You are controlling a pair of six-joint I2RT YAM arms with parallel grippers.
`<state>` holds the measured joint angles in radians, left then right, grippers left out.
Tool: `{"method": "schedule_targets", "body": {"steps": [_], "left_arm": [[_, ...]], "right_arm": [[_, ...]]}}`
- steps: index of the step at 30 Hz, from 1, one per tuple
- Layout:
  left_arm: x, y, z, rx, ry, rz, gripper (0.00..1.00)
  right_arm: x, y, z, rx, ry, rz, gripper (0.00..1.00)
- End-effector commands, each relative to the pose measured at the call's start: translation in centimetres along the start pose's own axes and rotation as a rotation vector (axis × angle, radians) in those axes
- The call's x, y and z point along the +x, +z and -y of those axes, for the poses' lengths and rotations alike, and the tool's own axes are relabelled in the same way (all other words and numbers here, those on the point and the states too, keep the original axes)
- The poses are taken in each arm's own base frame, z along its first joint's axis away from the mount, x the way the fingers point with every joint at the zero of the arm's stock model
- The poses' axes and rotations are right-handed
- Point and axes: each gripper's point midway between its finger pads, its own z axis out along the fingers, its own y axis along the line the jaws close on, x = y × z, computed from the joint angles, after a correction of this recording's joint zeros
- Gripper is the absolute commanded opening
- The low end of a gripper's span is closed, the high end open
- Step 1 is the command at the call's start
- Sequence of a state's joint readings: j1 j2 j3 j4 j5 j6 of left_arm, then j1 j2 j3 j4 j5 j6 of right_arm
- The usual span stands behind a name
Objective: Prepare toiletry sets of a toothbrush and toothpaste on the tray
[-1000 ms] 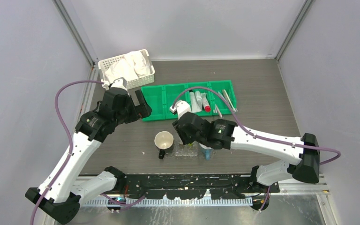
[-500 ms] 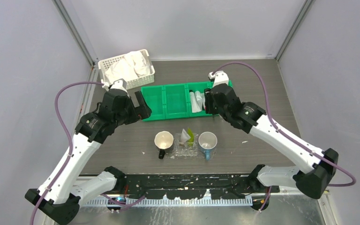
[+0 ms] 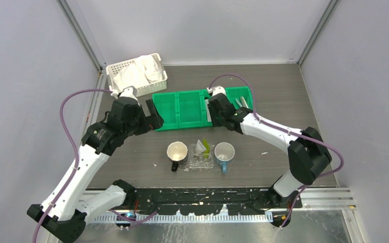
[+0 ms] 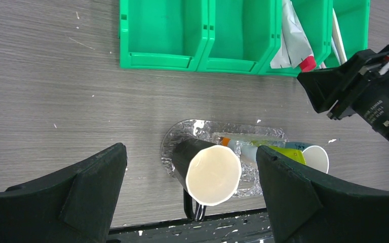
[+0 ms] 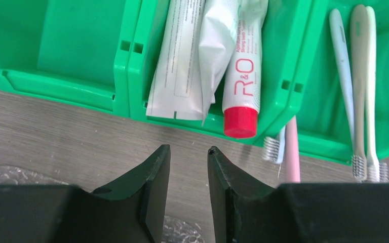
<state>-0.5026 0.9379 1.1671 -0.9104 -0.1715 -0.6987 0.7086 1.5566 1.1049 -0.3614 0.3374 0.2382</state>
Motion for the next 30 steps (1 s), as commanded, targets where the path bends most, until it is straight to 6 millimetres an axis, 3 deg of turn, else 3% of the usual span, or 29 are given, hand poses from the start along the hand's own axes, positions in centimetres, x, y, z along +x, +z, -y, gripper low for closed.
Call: {"method": "schedule_targets", "body": {"steps": [1, 13, 21, 27, 30], "left_arm": [[-0.6, -0.1, 0.2, 0.019, 0.005, 0.033, 1.00], [-0.5, 0.4, 0.0, 0.004, 0.025, 0.024, 1.00], [-0.5, 0.8, -0.1, -0.003, 0.029, 0.018, 1.00], [-0.5, 1.0, -0.2, -0.005, 0.027, 0.015, 1.00], [-0.5, 1.1, -0.2, -0.004, 0.027, 0.013, 1.00]], "right_arm": [[-2.3, 1.5, 0.0, 0.019, 0.007, 0.093, 0.39], [-3.0, 4.8, 2.3, 0.074, 0.074, 0.096, 0.34], [-3.3, 6.2, 1.7, 0.023, 0.096, 0.091, 0.33], [-3.2, 6.7, 1.2, 0.006, 0.098, 0.083, 0.13], [-3.6, 6.1, 1.4, 0.006, 0.100, 0.095, 0.08]]}}
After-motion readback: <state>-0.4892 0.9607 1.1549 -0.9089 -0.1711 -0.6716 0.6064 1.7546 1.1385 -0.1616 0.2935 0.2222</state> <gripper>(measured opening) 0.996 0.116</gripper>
